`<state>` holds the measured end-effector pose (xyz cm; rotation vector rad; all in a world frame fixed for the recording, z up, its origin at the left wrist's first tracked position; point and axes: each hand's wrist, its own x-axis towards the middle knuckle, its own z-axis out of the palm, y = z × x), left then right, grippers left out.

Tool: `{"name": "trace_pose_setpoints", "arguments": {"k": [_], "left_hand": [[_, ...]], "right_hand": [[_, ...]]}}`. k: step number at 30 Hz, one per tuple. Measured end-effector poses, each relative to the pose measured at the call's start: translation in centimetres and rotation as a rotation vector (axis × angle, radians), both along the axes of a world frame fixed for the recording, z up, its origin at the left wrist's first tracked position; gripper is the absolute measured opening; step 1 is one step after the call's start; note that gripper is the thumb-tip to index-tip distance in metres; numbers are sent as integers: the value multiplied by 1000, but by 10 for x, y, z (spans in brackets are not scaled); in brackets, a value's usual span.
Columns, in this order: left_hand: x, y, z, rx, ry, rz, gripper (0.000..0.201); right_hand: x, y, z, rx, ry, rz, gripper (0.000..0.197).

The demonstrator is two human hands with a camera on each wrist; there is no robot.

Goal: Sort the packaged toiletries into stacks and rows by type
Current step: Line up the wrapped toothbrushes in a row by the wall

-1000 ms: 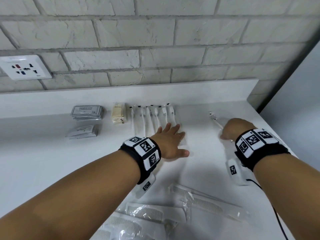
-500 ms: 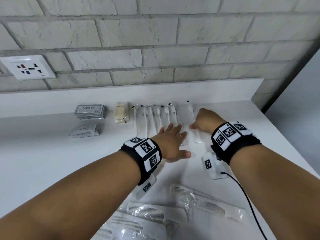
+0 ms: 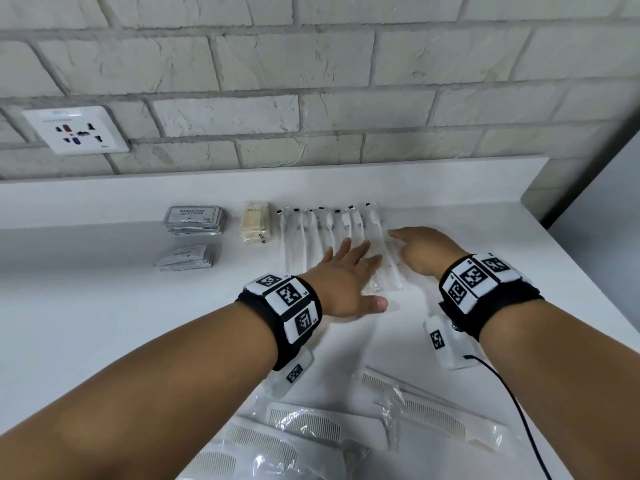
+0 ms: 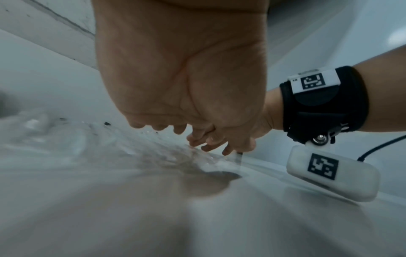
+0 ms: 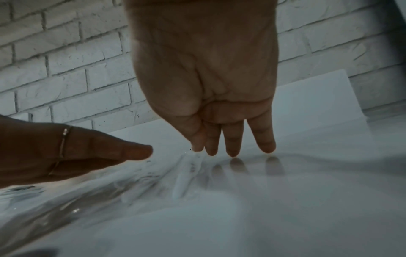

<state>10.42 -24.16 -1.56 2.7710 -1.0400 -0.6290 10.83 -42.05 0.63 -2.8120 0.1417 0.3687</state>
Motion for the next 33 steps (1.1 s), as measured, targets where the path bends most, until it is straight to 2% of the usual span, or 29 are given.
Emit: {"name": "trace_pose_setpoints", "arguments": {"k": [4, 7, 9, 12, 16, 24, 28, 30, 33], "left_hand": [[9, 34, 7, 5, -62, 192, 90], [16, 57, 6, 52, -22, 397, 91], [18, 64, 3, 84, 36, 457, 92], [20, 66, -3, 104, 95, 436, 93], [19, 59, -7, 77, 108, 404, 95], [19, 47, -8, 48, 79, 432, 96], [21, 47, -7, 16, -20, 282, 89], [23, 45, -8, 47, -9, 254, 85], [22, 39, -12, 64, 47, 307, 86]], "right_hand": [[4, -5, -7, 22, -4, 39, 48], [6, 1, -9, 21, 32, 78, 47], [5, 5, -10, -2, 53, 101, 56], [6, 11, -14, -21, 79, 135, 72], [9, 11, -17, -64, 87, 160, 80], [9, 6, -15, -86, 94, 162, 79], [6, 13, -11, -11, 50, 185, 77], [4, 19, -11, -28, 74, 229, 78], [3, 28, -10, -94, 105, 261, 74]]}}
